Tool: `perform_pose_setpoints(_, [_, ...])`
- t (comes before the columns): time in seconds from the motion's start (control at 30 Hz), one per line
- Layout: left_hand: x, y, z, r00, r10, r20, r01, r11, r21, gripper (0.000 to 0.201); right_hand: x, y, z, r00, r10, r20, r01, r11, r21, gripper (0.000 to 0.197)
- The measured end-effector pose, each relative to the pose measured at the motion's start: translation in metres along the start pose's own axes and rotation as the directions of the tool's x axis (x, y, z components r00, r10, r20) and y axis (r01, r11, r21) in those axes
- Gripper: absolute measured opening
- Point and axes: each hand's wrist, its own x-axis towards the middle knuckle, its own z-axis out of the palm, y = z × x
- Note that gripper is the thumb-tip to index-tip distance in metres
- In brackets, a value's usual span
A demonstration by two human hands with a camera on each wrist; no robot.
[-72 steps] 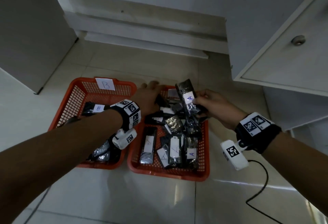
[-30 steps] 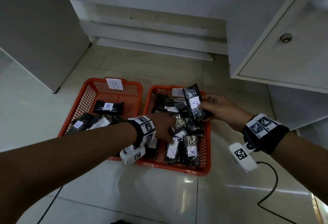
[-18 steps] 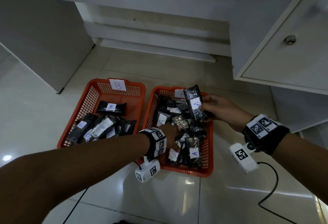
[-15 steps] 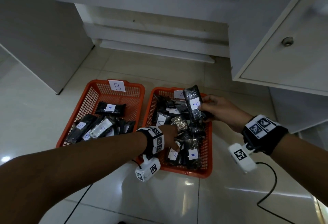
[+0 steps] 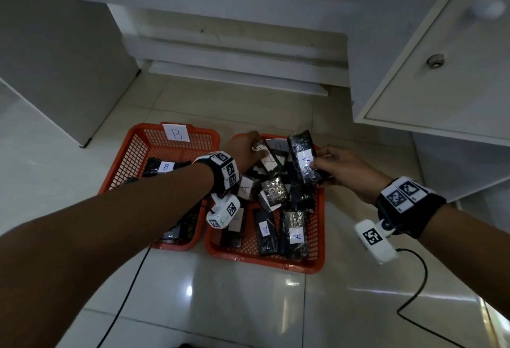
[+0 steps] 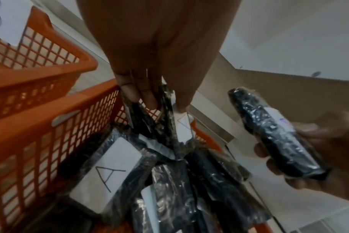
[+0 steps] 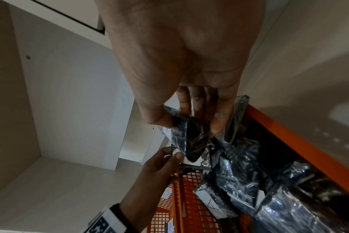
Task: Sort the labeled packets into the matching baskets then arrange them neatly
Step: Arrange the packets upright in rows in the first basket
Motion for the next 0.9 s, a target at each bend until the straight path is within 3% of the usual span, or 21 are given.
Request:
perform_pose_setpoints(0.17, [-0.011,-0.002,0.012,0.994,-0.019,-0.104,0.039,0.981,0.192,0.06,0.001,0.001,0.001,1.0,-0.005,0.005,0.005,1.0,-0.002,0.019])
perform_pose_setpoints(0.23, [-0.024,0.003,0.011,0.985,0.129,-0.112,-0.09,0.951,0.297,0.046,0.002,0.003,0.0,1.0,-0.002,0.001,0.002,1.0,-0.007,0.02])
perform_pose_setpoints(0.27, [-0.03,0.006,0.01,0.972,0.231,-0.03,-0.211,0.928,0.306,0.036,0.002,0.004,-0.002,1.0,-0.001,-0.006,0.001,1.0,-0.01,0.02])
perform_pose_setpoints(0.3, [-0.036,0.009,0.01,0.939,0.321,0.122,-0.343,0.897,0.28,0.027,0.003,0.005,-0.003,1.0,0.001,-0.015,-0.001,1.0,-0.011,0.02])
perform_pose_setpoints(0.33, [-0.042,0.011,0.012,0.874,0.372,0.312,-0.451,0.861,0.237,0.023,0.004,0.007,-0.004,1.0,0.005,-0.023,-0.005,1.0,-0.014,0.02])
perform_pose_setpoints(0.4, [-0.053,0.017,0.02,0.695,0.33,0.639,-0.558,0.809,0.188,0.03,0.005,0.007,-0.004,0.999,0.01,-0.037,-0.011,1.0,-0.025,0.02])
perform_pose_setpoints(0.43, [-0.056,0.018,0.027,0.63,0.277,0.725,-0.582,0.787,0.206,0.038,0.006,0.007,-0.004,0.999,0.012,-0.043,-0.013,0.999,-0.029,0.02])
perform_pose_setpoints(0.5, [-0.061,0.016,0.04,0.587,0.219,0.78,-0.61,0.753,0.247,0.052,0.006,0.006,-0.002,0.999,0.012,-0.039,-0.014,0.999,-0.031,0.019])
perform_pose_setpoints(0.57, [-0.065,0.014,0.049,0.601,0.208,0.771,-0.615,0.737,0.28,0.058,0.005,0.005,0.001,1.0,0.013,-0.016,-0.014,1.0,-0.024,0.014])
perform_pose_setpoints(0.7, [-0.066,0.017,0.052,0.728,0.142,0.67,-0.521,0.75,0.408,0.049,0.002,0.006,0.007,1.0,0.015,0.027,-0.014,1.0,-0.026,0.012])
perform_pose_setpoints(0.9, [-0.059,0.015,0.049,0.738,0.12,0.664,-0.428,0.844,0.323,0.027,-0.001,0.013,0.018,0.997,0.048,0.057,-0.041,0.991,-0.124,0.022])
